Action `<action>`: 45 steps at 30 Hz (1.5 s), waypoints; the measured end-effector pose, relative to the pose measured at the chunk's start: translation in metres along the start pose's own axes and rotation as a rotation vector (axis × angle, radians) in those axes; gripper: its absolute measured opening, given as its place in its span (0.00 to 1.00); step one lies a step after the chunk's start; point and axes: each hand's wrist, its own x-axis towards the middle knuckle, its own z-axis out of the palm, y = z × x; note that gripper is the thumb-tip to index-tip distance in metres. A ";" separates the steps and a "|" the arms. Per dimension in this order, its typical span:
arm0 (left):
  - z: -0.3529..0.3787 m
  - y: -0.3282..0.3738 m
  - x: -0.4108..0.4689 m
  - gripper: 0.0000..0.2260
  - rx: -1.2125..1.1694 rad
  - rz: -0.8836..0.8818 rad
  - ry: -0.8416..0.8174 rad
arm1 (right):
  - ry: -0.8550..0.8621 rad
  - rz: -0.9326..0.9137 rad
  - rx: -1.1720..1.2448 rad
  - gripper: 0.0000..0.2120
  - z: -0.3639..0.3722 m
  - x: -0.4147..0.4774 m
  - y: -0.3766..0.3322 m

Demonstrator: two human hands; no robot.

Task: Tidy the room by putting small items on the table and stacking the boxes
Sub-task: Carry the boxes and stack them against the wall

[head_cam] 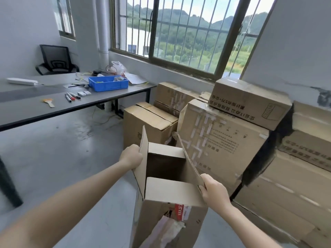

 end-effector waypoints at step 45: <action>0.028 0.175 0.686 0.07 -0.431 -0.335 0.439 | 0.032 -0.670 -0.508 0.42 0.043 0.846 0.110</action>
